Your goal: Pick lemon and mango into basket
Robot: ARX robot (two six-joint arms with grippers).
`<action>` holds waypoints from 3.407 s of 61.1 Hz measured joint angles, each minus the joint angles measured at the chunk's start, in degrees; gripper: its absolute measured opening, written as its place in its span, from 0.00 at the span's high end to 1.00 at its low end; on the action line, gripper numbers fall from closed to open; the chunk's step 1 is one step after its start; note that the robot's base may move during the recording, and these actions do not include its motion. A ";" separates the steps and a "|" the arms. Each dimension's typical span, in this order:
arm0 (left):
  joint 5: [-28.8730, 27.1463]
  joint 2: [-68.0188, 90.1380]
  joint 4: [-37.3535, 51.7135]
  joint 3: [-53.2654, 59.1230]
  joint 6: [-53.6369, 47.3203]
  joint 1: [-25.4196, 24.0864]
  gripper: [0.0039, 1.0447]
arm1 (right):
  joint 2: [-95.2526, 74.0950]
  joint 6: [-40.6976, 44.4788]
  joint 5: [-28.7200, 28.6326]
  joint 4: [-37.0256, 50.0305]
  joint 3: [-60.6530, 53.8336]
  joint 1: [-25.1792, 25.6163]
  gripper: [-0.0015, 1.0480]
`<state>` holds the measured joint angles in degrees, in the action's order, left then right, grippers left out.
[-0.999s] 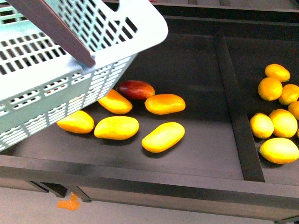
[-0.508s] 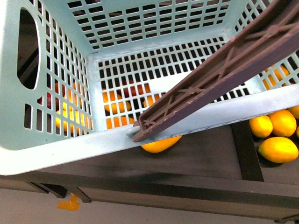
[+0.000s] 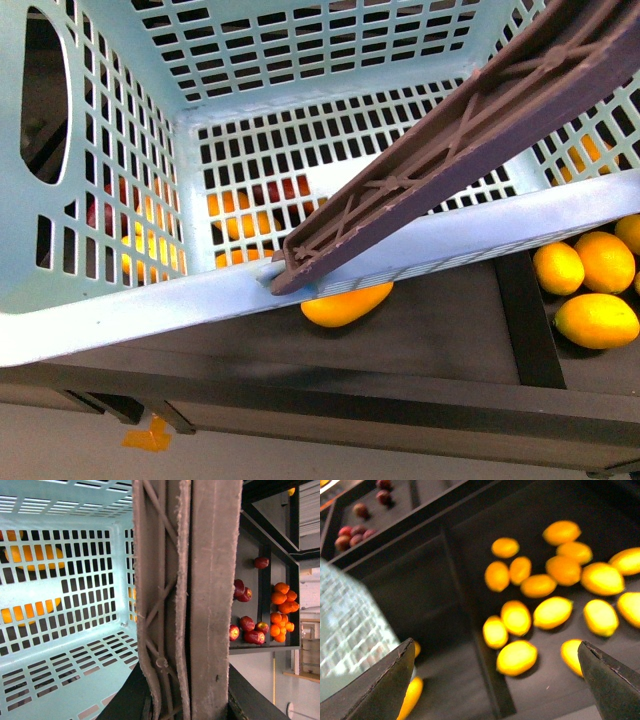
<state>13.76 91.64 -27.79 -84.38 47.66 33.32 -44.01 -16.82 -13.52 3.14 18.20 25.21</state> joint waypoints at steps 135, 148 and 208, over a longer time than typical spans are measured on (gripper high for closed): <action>-0.24 0.00 0.00 0.00 -0.07 0.00 0.82 | -107.82 -20.68 14.01 -7.04 74.77 -5.68 0.08; -0.26 0.00 0.00 0.00 -0.09 0.00 0.82 | -108.63 -20.74 14.62 -7.02 75.10 -5.64 0.09; -0.24 0.00 0.00 0.00 -0.07 0.00 0.82 | -60.13 -13.53 -5.79 5.66 36.87 -2.12 0.43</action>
<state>13.52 91.64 -27.79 -84.38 47.59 33.32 -104.14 -30.35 -19.31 8.80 55.07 23.09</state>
